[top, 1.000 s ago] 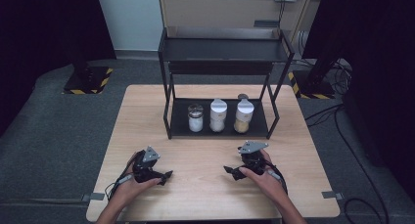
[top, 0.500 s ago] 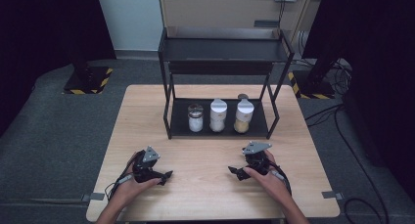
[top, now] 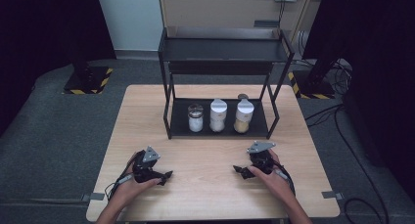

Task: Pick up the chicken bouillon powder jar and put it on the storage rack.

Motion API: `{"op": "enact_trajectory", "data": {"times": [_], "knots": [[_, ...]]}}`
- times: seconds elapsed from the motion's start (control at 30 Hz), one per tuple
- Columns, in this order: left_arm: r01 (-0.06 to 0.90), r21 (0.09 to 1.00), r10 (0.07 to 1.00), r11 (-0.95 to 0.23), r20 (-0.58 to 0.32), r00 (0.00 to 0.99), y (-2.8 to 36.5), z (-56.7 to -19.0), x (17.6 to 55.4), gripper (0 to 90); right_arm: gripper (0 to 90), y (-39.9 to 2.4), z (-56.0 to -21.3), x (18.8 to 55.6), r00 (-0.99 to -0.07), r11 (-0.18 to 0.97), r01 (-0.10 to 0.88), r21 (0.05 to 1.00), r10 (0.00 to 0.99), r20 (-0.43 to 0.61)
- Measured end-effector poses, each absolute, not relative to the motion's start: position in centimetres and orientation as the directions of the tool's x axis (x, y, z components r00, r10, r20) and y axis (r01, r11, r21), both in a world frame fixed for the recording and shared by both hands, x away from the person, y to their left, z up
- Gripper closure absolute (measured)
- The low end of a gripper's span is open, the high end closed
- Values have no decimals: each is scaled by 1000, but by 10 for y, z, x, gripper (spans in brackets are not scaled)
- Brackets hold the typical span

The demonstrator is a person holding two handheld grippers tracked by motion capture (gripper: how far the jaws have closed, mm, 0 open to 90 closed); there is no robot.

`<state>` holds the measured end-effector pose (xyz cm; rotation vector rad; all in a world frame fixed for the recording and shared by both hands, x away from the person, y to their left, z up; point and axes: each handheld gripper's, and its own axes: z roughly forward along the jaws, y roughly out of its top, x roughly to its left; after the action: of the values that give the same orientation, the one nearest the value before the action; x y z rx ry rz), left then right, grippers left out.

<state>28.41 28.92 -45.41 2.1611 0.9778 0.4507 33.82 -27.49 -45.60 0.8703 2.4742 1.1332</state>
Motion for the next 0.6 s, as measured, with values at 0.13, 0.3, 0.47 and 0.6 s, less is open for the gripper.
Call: {"op": "enact_trajectory", "data": {"times": [0.13,0.3,0.47,0.6], "knots": [[509,727,757,-461,23,653,289,-454,284,0,40,-275,-455,340,-773,512,418,750,635,-3],[509,727,757,-461,23,653,289,-454,284,0,16,-270,-454,341,-776,537,417,734,630,-20],[509,727,757,-461,23,653,289,-454,284,0,10,-269,-454,341,-776,537,418,733,631,-19],[509,727,757,-461,23,653,289,-454,284,0,10,-269,-454,341,-775,537,418,733,631,-20]]}}
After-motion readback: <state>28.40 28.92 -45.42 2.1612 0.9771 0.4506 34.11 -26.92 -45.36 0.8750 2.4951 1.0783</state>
